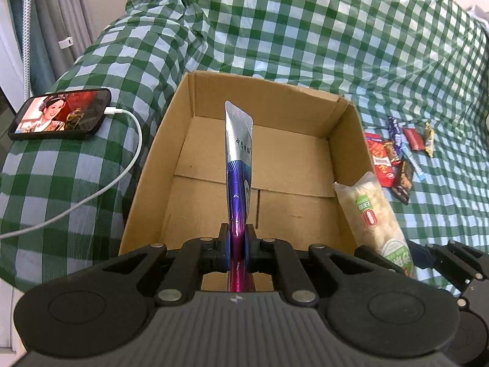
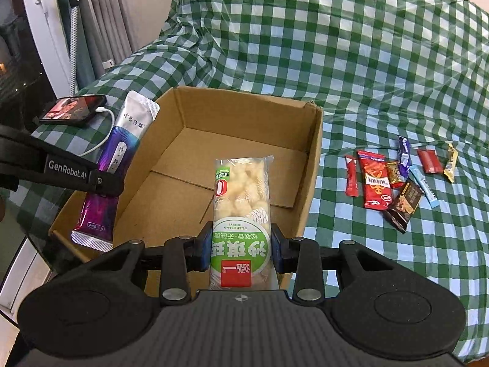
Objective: Organize snacks
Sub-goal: 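Carry the pouch and peanut bar in both tools over the cardboard box, then open both tools to drop the pouch and peanut bar into the box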
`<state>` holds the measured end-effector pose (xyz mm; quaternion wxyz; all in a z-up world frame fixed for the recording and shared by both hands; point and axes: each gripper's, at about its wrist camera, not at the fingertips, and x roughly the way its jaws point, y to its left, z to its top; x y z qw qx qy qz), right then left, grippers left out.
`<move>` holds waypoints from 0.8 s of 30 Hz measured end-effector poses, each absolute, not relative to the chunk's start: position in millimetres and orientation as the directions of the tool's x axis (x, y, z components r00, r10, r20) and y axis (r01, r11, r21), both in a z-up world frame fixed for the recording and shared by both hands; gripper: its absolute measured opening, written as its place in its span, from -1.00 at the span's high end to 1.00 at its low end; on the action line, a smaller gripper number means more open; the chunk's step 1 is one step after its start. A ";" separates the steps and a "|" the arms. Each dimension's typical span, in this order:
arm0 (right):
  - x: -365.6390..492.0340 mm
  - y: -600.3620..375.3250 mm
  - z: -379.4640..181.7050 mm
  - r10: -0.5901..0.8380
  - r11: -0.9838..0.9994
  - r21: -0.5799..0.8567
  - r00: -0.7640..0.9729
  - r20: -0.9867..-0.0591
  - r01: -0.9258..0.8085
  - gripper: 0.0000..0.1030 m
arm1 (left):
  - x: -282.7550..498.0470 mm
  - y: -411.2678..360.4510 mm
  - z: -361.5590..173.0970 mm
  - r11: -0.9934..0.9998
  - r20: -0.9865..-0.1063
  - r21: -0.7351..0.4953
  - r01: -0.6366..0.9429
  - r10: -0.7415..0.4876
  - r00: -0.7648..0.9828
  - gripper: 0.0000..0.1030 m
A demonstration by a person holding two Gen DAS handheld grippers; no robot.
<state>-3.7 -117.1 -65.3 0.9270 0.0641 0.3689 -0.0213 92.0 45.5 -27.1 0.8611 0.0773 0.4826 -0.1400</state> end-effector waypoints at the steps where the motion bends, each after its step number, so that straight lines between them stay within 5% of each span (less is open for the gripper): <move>1: -0.4 -117.9 -67.1 0.008 0.990 0.107 0.723 -0.691 0.091 0.26 | 95.0 44.7 -29.7 0.948 -0.855 0.006 0.318 -0.160 0.493 0.83; 19: 40.5 -122.0 -92.3 0.013 0.985 0.126 0.689 -0.725 0.114 0.23 | 132.0 32.1 -69.4 0.940 -0.892 0.067 0.335 -0.094 0.443 0.81; 21: 44.7 -122.9 -89.8 0.012 0.986 0.125 0.694 -0.719 0.112 0.01 | 133.2 32.1 -67.2 0.943 -0.889 0.070 0.325 -0.089 0.450 0.38; 23: 45.2 -124.8 -85.0 -0.014 0.985 0.113 0.703 -0.711 0.134 -0.45 | 133.3 34.1 -62.5 0.950 -0.882 0.076 0.303 -0.078 0.465 -1.00; 24: 44.2 -125.8 -82.0 -0.030 0.984 0.105 0.708 -0.705 0.146 -0.60 | 130.8 35.7 -57.9 0.953 -0.870 0.081 0.292 -0.075 0.487 -0.98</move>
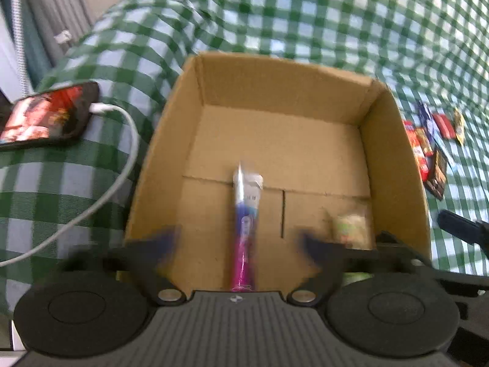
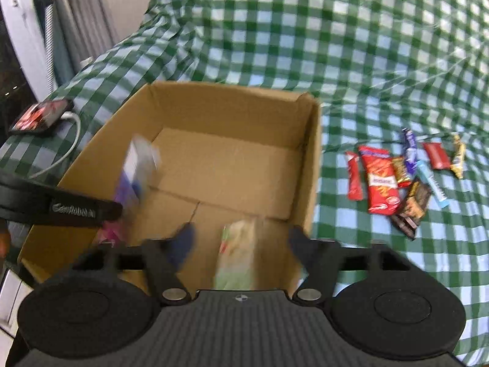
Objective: Organize snacks
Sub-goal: 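Open both tools to drop the pouch and peanut bar into the box, then lift both tools away from the box toward the snack pile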
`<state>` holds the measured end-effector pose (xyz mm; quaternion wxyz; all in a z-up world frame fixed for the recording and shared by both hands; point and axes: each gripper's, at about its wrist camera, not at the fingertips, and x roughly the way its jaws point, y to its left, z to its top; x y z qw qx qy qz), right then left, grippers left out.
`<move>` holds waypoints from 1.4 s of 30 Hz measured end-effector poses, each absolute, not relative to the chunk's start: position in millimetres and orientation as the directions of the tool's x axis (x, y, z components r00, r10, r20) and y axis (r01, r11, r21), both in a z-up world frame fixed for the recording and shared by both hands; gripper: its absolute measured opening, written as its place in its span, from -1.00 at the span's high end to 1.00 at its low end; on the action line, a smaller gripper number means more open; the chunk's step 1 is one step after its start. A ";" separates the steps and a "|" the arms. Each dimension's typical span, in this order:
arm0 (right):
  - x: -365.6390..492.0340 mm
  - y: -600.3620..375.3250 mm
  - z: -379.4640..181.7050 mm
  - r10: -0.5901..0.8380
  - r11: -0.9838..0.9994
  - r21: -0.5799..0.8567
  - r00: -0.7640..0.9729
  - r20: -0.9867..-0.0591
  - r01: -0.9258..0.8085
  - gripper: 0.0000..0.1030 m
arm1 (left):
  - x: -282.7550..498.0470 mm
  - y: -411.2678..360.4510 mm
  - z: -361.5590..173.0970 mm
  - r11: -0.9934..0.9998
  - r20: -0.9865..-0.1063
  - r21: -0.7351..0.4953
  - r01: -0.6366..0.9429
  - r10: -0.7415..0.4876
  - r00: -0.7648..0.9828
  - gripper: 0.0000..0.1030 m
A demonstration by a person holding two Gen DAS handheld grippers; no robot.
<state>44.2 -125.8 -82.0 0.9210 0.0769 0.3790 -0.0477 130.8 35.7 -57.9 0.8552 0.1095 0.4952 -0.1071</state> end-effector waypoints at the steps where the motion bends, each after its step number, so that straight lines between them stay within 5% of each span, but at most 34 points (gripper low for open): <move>1: 42.0 -127.0 -79.3 -0.040 0.983 0.100 0.713 -0.700 0.153 -0.62 | 126.4 37.4 -53.1 0.954 -0.857 0.089 0.285 -0.072 0.510 -0.99; 10: -18.9 -121.9 -64.7 0.013 0.970 0.173 0.678 -0.735 0.168 -0.87 | 66.7 47.4 -43.6 0.930 -0.874 0.178 0.322 -0.001 0.486 -0.99; 42: -172.6 -88.8 -13.1 -0.049 0.986 0.102 0.814 -0.579 0.132 -0.97 | -84.7 65.4 25.6 0.937 -0.770 0.164 0.308 -0.073 0.634 -0.99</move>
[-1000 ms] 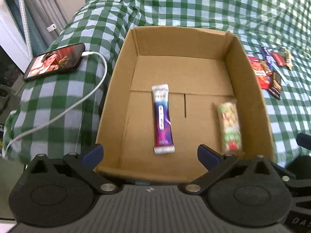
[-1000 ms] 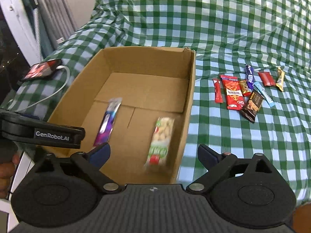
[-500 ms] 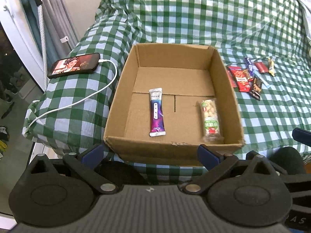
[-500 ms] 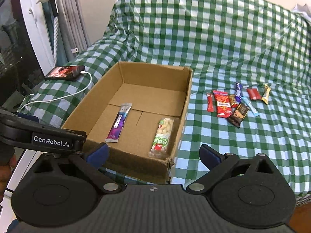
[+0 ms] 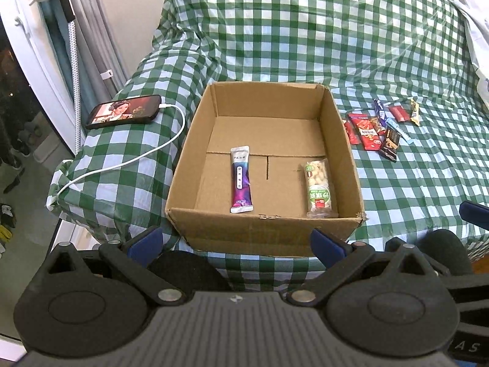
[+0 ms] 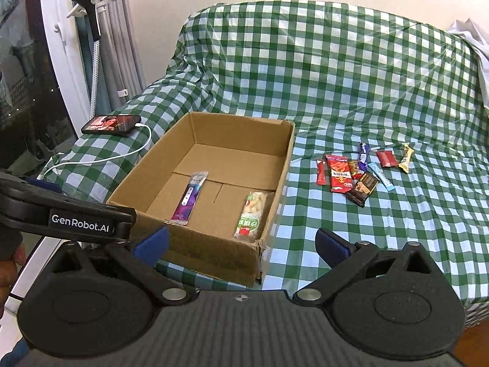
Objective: Organize snacks
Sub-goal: 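Lift both tools away from the box toward the snack pile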
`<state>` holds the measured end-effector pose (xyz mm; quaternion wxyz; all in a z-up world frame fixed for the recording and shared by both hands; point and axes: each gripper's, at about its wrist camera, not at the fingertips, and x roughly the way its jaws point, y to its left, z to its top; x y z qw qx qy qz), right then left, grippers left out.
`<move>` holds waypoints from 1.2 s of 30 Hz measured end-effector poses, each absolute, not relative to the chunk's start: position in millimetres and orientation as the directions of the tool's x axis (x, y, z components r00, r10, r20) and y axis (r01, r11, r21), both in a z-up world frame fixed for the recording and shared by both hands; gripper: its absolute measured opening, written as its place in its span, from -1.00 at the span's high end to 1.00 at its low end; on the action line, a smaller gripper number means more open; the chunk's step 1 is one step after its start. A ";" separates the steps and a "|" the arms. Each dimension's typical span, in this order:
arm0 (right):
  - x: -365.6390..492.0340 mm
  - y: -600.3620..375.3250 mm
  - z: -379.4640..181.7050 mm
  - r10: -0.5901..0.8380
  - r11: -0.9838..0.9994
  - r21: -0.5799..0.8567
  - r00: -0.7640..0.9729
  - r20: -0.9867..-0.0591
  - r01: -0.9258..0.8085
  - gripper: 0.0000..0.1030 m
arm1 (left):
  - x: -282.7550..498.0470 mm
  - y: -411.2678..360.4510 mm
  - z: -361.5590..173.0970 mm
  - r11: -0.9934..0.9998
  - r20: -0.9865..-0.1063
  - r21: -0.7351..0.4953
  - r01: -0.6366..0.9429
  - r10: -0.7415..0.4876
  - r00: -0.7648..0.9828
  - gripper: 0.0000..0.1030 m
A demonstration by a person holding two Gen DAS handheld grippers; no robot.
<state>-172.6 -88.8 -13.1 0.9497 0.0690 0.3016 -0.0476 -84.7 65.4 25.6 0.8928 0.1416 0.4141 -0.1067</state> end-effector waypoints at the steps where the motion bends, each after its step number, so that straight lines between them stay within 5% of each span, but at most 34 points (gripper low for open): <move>1: -174.3 -88.8 -13.0 -0.049 0.986 0.103 0.815 -0.577 0.132 -0.97 | -85.5 65.8 26.3 0.937 -0.769 0.165 0.308 -0.074 0.635 -0.99; 36: -161.5 -95.7 -26.2 -0.045 0.980 0.126 0.781 -0.623 0.157 -0.98 | -69.9 58.9 5.5 0.923 -0.808 0.203 0.326 -0.030 0.588 -0.99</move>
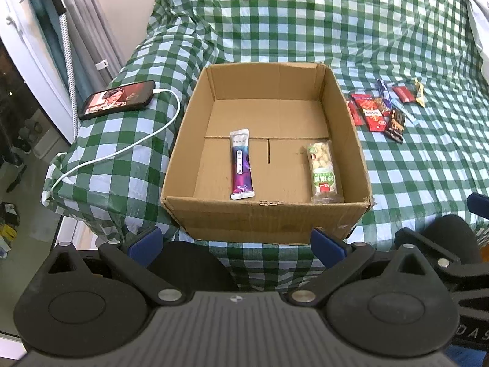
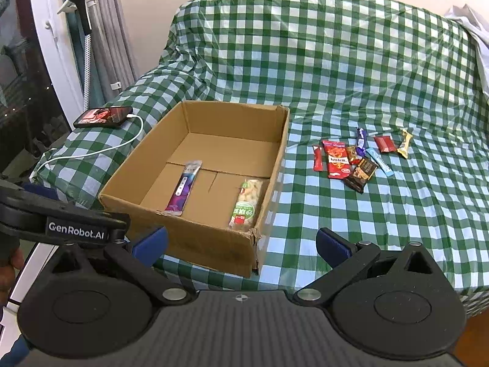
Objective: Organize snacks
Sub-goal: 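Lift both tools away from the box toward the snack pile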
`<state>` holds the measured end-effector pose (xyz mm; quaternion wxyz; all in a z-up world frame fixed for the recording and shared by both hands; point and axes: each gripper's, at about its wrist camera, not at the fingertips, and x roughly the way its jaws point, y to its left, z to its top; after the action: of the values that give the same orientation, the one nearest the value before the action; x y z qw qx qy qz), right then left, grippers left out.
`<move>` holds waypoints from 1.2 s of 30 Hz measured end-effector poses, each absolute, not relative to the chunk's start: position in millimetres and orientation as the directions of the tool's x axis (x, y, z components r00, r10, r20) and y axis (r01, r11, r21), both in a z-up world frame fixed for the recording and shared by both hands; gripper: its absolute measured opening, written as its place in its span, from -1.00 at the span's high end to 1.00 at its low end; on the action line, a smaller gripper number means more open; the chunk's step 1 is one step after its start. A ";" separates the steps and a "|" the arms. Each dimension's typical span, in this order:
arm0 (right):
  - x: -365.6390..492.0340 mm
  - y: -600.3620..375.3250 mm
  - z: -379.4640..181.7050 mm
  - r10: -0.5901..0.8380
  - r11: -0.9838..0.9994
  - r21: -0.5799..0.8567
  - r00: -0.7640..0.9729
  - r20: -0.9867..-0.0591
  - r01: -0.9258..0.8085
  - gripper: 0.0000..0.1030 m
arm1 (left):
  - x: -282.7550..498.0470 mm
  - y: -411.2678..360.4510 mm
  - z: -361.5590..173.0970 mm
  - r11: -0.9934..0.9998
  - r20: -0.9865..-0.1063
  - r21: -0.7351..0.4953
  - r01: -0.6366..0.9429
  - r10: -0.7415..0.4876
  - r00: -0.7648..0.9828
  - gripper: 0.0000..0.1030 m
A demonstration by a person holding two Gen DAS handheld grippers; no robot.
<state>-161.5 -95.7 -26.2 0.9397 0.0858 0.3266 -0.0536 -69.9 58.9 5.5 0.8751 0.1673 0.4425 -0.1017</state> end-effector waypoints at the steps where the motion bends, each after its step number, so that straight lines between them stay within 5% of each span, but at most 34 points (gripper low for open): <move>1: -160.5 -96.9 -27.4 -0.044 0.979 0.130 0.778 -0.626 0.160 -0.98 | -69.0 57.4 4.2 0.922 -0.810 0.206 0.328 -0.027 0.586 -0.99; 36: -132.5 -162.1 -70.8 -0.022 0.923 0.257 0.708 -0.706 0.286 -0.98 | -26.1 -15.8 -28.3 0.880 -0.861 0.278 0.386 0.050 0.505 -0.99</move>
<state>-132.5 -162.1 -70.8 0.9071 0.1766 0.3726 -0.0849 -26.1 -15.8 -28.3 0.8382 0.2239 0.4871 -0.1003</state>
